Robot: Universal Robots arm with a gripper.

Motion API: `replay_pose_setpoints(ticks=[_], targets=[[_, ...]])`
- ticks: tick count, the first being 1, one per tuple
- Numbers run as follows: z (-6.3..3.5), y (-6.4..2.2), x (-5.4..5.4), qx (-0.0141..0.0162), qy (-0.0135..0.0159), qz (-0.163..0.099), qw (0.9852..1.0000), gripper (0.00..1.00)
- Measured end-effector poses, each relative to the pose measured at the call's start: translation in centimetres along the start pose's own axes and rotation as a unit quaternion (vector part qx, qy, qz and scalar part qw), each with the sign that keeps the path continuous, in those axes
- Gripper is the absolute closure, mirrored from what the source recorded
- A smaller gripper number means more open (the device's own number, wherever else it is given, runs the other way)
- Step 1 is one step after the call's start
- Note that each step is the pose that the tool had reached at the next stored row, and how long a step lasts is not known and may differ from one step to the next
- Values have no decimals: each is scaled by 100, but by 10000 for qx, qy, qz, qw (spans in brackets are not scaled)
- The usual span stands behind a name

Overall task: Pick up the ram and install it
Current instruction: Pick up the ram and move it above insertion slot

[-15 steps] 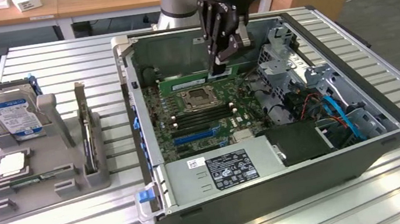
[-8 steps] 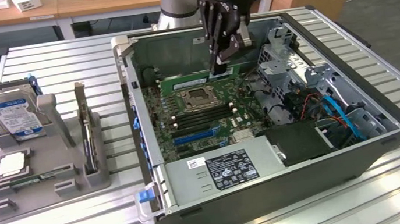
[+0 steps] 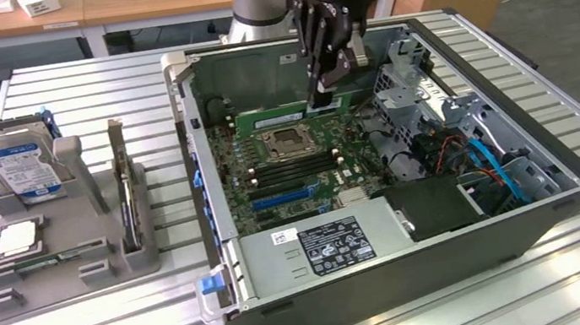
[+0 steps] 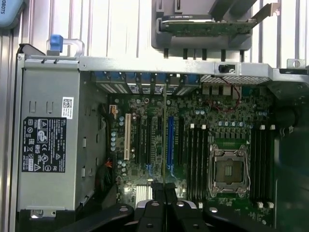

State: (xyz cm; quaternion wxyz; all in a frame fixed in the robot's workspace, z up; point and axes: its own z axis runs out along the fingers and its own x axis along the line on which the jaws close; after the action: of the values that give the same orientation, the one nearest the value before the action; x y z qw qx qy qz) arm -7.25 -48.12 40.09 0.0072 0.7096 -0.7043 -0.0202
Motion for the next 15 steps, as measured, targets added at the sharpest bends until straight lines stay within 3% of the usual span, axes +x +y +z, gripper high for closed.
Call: replay_pose_setpoints(ticks=[10,15], targets=[[-7,-178,-1,-4,-1,23,10000,88],[12,-206,-85,-3,-1,27,10000,88]])
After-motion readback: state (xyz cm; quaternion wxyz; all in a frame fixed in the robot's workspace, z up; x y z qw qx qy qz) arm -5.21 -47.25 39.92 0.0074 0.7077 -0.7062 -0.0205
